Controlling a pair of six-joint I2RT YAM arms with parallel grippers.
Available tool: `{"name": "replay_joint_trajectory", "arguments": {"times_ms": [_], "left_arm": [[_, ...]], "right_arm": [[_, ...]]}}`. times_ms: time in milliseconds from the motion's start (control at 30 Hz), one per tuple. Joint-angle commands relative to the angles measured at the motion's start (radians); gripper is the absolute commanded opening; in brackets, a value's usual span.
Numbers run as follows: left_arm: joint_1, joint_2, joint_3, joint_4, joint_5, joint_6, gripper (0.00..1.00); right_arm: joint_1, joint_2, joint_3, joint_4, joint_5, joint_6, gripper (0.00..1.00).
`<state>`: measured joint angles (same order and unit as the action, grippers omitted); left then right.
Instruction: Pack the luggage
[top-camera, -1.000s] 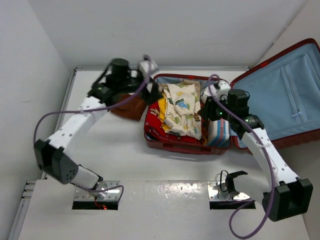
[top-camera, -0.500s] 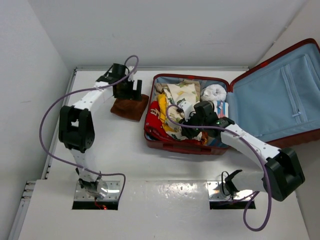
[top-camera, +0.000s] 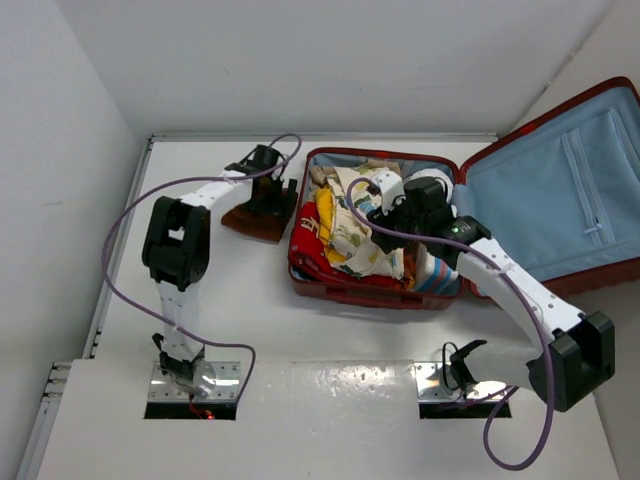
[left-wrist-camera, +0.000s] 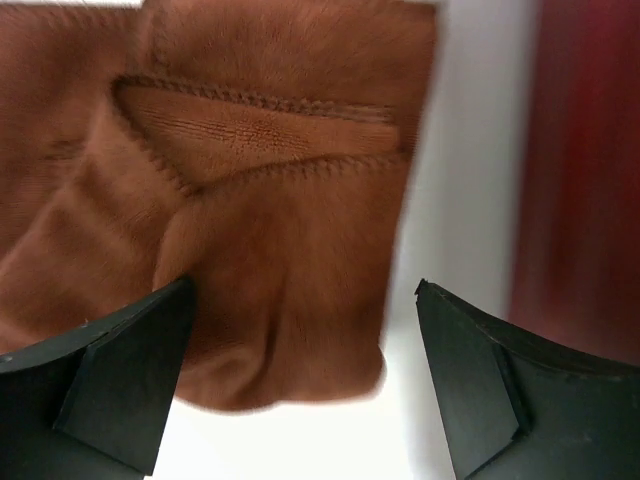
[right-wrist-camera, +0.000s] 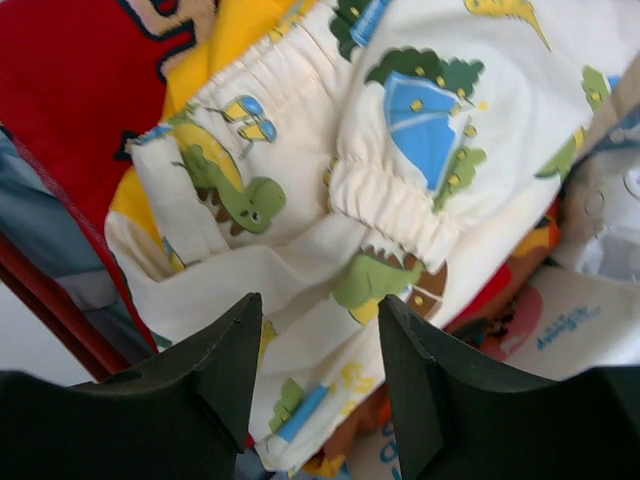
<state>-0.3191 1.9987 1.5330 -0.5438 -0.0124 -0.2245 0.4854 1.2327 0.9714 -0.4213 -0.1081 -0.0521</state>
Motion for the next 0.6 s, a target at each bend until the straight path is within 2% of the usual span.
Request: {"name": "replay_joint_trajectory", "arguments": {"times_ms": [0,233,333,433,467,533,567], "left_arm": [[-0.031,0.057,0.045,0.021,-0.106,-0.021,0.95],[-0.051,0.155,0.065,0.039,-0.132,-0.003,0.90],[-0.051,0.186,0.076,0.030,-0.132,-0.022,0.78],[-0.031,0.198,0.076,-0.004,-0.132,-0.022,0.61],[-0.022,0.198,0.076,-0.004,-0.117,-0.032,0.52],[0.008,0.198,0.067,-0.013,-0.091,-0.044,0.44],[0.021,0.198,0.067,-0.013,-0.031,-0.044,0.41]], "right_arm": [[-0.028,-0.039,0.043,-0.049,0.035,0.009,0.51],[-0.091,-0.059,0.072,-0.071,0.064,-0.014,0.51],[-0.117,-0.061,0.078,-0.068,0.070,-0.038,0.51],[-0.172,-0.064,0.093,-0.056,0.071,-0.055,0.52],[-0.194,-0.062,0.098,-0.053,0.067,-0.055,0.52],[-0.211,-0.064,0.104,-0.050,0.062,-0.045,0.52],[-0.226,-0.065,0.110,-0.045,0.061,-0.037,0.52]]}}
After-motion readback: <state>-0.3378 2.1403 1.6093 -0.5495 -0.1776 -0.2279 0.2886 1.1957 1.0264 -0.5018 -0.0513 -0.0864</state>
